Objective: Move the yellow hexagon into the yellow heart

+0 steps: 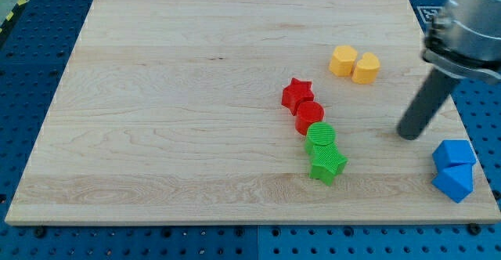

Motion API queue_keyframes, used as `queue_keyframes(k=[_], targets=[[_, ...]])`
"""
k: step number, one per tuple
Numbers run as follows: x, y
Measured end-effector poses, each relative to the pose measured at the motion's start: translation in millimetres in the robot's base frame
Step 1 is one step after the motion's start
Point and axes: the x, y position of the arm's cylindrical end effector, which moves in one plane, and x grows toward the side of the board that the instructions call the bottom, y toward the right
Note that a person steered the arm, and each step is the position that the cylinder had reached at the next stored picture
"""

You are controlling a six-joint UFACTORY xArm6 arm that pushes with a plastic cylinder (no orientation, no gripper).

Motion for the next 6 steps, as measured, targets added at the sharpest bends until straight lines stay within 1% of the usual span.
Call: queue_keyframes(k=[3, 4, 6], targets=[[-64, -77], [-87, -92], [-132, -92]])
